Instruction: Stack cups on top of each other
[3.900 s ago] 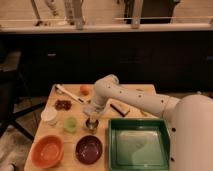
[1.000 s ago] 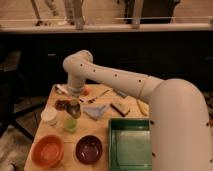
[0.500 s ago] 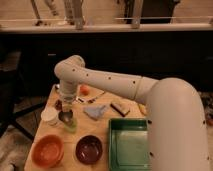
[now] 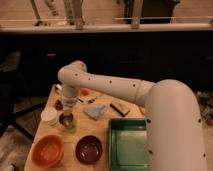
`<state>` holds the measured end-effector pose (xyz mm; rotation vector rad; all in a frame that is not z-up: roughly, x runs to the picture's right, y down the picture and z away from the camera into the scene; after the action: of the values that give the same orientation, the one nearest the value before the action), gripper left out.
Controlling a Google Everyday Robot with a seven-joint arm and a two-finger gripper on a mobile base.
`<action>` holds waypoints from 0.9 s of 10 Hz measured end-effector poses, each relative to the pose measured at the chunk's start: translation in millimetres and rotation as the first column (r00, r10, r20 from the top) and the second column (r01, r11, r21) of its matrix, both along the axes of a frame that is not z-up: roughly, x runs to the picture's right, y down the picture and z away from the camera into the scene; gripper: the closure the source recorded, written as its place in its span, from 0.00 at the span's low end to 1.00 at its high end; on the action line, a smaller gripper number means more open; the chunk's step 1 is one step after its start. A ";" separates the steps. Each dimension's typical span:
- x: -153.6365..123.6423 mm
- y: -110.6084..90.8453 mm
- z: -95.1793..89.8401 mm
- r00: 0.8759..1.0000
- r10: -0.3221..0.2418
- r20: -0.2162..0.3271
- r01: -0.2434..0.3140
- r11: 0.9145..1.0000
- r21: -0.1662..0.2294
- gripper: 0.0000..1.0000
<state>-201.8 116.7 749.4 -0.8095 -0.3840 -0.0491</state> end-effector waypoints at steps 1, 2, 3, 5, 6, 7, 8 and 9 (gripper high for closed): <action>1.4 0.8 3.4 1.000 0.009 -0.002 -0.009 1.000 -0.004 0.82; 3.5 -0.1 7.3 1.000 0.019 -0.006 -0.019 1.000 -0.008 0.82; 5.0 -1.5 10.4 1.000 0.025 -0.008 -0.025 1.000 -0.010 0.82; 6.8 -4.7 17.0 1.000 0.030 -0.009 -0.030 0.999 -0.013 0.82; 7.6 -4.6 20.7 0.999 0.032 -0.009 -0.032 0.999 -0.021 0.82; 7.5 -5.0 20.4 0.999 0.033 -0.008 -0.033 0.999 -0.021 0.82; 7.5 -4.7 20.5 0.999 0.032 -0.009 -0.033 0.999 -0.021 0.79; 7.6 -4.8 20.4 0.999 0.033 -0.009 -0.033 0.999 -0.021 0.69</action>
<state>-194.2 111.9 769.8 -0.8243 -0.3904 -0.0113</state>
